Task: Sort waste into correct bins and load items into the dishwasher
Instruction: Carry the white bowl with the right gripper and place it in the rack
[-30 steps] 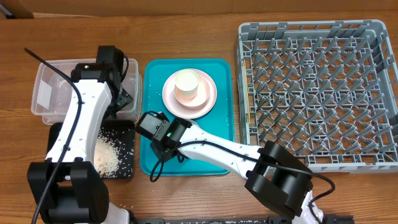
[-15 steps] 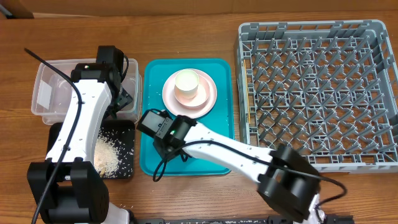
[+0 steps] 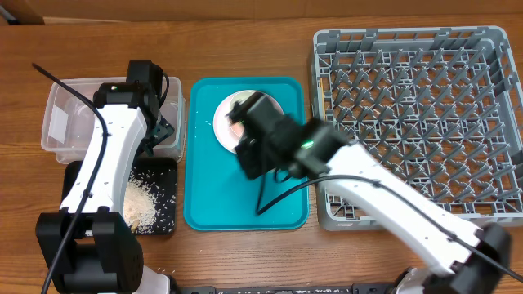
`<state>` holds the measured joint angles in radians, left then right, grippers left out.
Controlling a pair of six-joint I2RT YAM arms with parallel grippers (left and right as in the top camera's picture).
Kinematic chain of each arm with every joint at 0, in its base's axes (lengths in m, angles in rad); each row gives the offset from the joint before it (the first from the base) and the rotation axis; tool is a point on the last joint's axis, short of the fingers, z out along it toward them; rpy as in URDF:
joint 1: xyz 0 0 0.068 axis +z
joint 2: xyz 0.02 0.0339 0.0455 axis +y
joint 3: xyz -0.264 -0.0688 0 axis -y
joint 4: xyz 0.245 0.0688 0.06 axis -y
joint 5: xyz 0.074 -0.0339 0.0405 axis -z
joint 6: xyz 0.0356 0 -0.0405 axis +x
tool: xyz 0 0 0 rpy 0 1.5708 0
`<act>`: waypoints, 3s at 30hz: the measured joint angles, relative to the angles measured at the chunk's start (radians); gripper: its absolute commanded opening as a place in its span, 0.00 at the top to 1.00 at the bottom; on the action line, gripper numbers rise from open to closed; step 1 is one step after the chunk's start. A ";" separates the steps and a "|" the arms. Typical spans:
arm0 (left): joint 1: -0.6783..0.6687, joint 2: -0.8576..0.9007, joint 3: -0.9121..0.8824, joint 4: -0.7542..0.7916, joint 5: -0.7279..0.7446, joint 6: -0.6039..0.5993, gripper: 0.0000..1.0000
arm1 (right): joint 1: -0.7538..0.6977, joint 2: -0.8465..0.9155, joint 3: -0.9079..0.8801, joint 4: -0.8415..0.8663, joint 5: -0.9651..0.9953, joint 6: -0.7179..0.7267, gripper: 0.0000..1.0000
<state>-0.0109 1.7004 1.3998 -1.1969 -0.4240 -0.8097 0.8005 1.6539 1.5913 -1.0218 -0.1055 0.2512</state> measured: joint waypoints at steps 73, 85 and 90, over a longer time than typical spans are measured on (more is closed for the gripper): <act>0.000 0.000 0.000 0.000 0.000 0.000 0.00 | -1.032 0.433 0.000 0.356 -1.169 -0.460 0.22; 0.000 0.000 0.001 0.000 0.000 0.000 0.00 | -1.110 0.412 0.000 0.330 -0.876 -0.343 0.11; 0.000 0.000 0.001 0.000 0.000 0.000 0.00 | -1.106 0.309 0.000 0.309 -0.621 -0.272 0.14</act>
<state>-0.0109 1.7004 1.4006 -1.1969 -0.4240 -0.8097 -0.3058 1.9633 1.5913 -0.7128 -0.7265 -0.0212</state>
